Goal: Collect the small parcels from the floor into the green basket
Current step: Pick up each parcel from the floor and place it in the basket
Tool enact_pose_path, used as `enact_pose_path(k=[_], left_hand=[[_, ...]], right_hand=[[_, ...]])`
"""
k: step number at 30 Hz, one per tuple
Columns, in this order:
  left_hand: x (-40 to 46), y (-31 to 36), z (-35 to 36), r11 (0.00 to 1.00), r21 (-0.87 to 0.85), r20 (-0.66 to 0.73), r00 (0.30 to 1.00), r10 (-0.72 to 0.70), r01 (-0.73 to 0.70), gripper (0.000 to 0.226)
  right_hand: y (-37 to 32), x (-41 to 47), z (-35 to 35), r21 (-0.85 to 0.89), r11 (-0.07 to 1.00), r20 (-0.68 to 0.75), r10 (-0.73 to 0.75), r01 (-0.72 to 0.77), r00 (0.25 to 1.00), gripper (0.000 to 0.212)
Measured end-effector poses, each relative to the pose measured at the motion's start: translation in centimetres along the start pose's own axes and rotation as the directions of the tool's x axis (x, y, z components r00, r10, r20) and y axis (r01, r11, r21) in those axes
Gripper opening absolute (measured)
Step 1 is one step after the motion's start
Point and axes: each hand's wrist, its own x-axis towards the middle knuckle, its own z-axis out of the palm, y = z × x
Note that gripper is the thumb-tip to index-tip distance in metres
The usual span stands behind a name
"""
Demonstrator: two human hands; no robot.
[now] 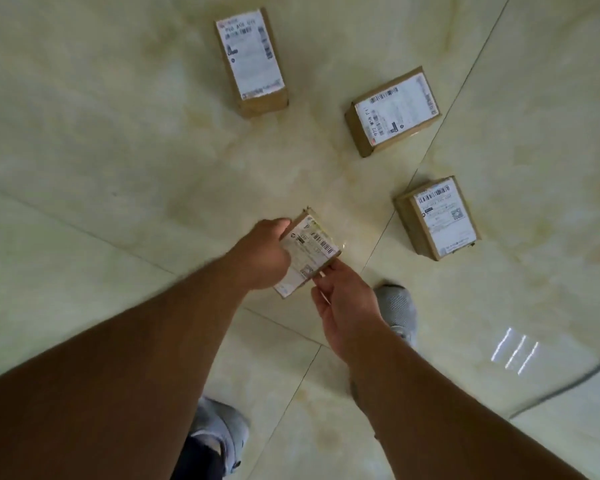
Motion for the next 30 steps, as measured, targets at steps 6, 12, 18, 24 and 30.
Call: enact_pose_path(k=[6,12,18,24,30], left_hand=[[-11.1,-0.9,-4.4,0.819,-0.573,-0.147,0.981,-0.129,0.022,0.049],[-21.8,-5.2,-10.1,0.618,-0.779,-0.329,0.909,-0.257,-0.108,0.045],[-33.3,-11.3,-17.3,0.399,-0.873,-0.409,0.865,-0.290,-0.279,0.043],[-43.0,-19.8,-23.0,0.363,-0.877,-0.437,0.835,-0.335,-0.314,0.044],[-49.1,-27.8,-27.6,0.334,-0.871,-0.481,0.763,-0.432,-0.360,0.058]], right_hand=[[-3.2,-9.0,4.8,-0.430,0.849,0.247,-0.217,0.308,0.944,0.056],[-3.3,-19.3,13.4,-0.640,0.546,0.544,-0.174,0.540,0.821,0.063],[1.5,-29.0,23.3,-0.685,0.324,0.657,-0.114,0.653,0.746,0.055],[9.2,-37.4,32.7,-0.697,0.185,0.699,-0.040,0.693,0.714,0.053],[16.5,-42.1,41.2,-0.677,0.104,0.734,0.016,0.729,0.679,0.053]])
